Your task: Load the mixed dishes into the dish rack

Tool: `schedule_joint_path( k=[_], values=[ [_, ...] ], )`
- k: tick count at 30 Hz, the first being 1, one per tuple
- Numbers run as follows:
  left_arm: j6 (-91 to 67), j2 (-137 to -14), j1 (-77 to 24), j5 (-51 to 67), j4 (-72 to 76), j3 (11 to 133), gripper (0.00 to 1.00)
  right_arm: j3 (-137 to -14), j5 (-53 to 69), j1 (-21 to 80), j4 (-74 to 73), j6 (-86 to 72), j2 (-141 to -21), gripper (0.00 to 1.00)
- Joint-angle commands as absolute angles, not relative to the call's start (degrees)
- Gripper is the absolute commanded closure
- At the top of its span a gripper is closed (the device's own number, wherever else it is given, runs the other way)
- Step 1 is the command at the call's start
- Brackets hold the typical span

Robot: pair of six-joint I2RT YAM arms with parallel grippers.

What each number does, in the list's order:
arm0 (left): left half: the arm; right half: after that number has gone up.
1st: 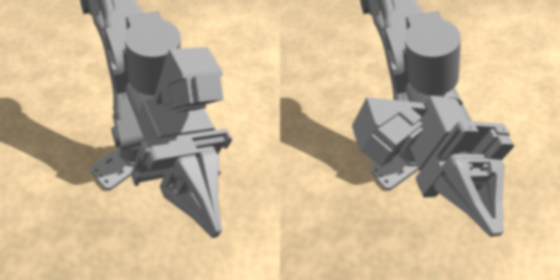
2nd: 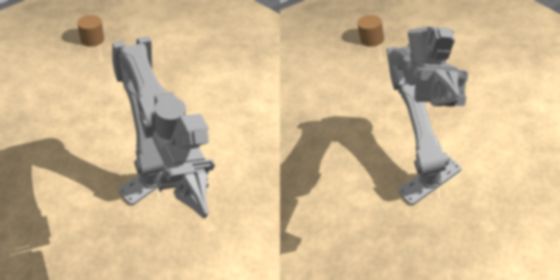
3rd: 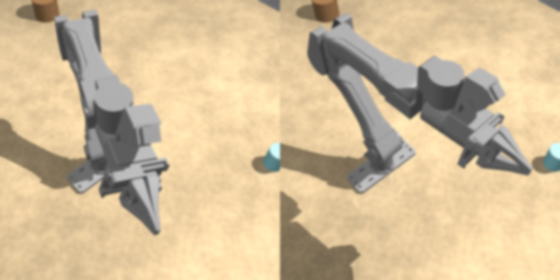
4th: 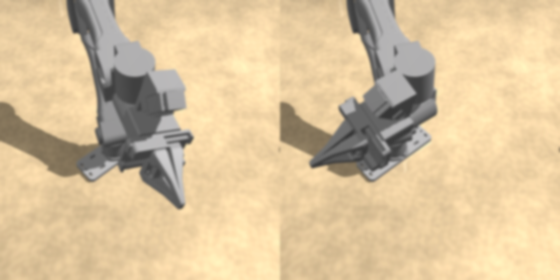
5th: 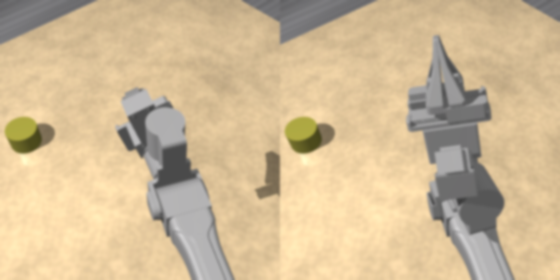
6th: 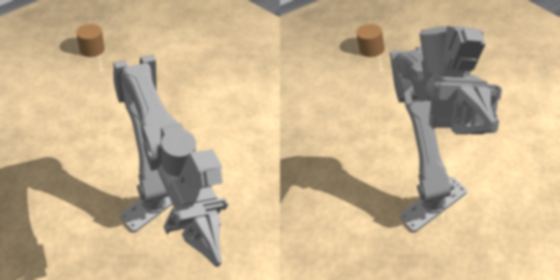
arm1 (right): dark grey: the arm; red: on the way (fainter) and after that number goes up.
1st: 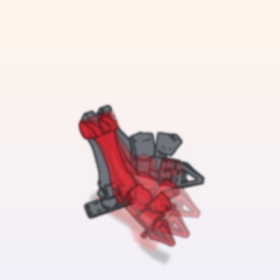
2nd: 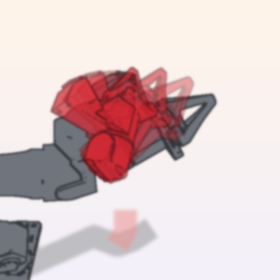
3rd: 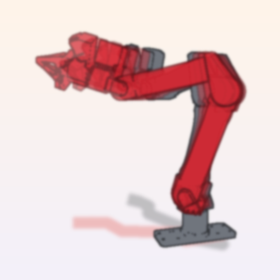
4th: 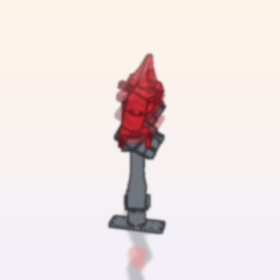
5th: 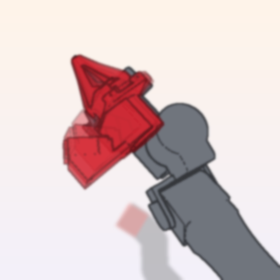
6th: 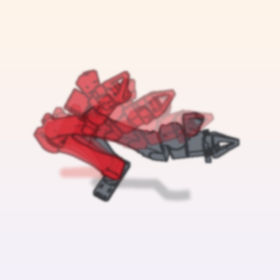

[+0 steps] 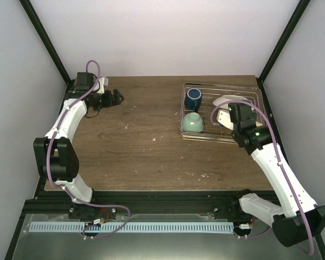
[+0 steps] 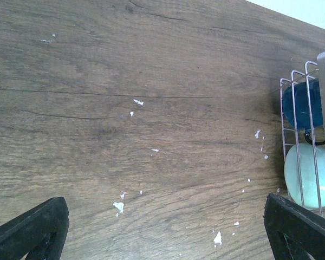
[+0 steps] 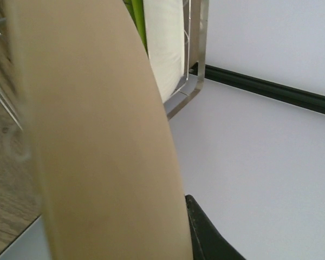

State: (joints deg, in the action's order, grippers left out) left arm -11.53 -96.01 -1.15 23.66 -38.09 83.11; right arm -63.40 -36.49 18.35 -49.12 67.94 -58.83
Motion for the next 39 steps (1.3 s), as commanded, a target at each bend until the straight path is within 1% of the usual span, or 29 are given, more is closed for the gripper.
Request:
schedule_joint_path(
  k=[1,5,21,23,24,25,27,29,34,37,39],
  values=[
    [-11.0,-96.1,-1.1,24.6,-36.6,82.2,0.0,-62.1,-40.6,16.9,-38.4,75.5,-56.8,0.99],
    [-11.1,-96.2,-1.1,24.9,-36.6,82.2,0.0,-60.4,-39.1,15.3,-35.1,78.5,-56.4,0.99],
    [-11.0,-96.5,-1.1,24.7,-36.6,82.1,0.0,-46.5,-35.6,14.4,-23.8,82.3,-55.1,0.99],
    [-10.9,-96.5,-1.1,24.6,-36.6,82.1,0.0,-45.1,-35.0,14.3,-22.4,82.7,-55.0,0.97],
    [-10.9,-96.5,-1.1,24.6,-36.6,82.1,0.0,-44.4,-34.7,14.3,-21.6,82.8,-55.0,0.92],
    [-11.0,-96.6,-1.1,24.5,-36.6,82.2,0.0,-43.9,-34.4,14.4,-21.3,82.9,-54.9,0.85],
    [-10.8,-96.5,-1.1,24.5,-36.6,82.2,0.0,-43.2,-33.9,14.4,-20.9,83.0,-54.8,0.64],
    [-10.8,-96.6,-1.1,24.3,-36.7,82.2,0.0,-43.3,-33.4,14.4,-20.6,83.0,-54.5,0.48],
    [-10.7,-96.6,-1.1,24.1,-36.7,82.3,0.0,-44.1,-32.0,14.4,-20.3,83.0,-53.4,0.17],
    [-10.7,-96.9,-1.1,23.9,-36.8,82.4,0.0,-45.0,-29.4,14.5,-21.5,81.4,-52.7,0.02],
    [-10.8,-97.2,-1.1,24.1,-36.9,82.5,0.0,-46.4,-27.2,14.9,-23.8,79.4,-52.6,0.0]
  ],
)
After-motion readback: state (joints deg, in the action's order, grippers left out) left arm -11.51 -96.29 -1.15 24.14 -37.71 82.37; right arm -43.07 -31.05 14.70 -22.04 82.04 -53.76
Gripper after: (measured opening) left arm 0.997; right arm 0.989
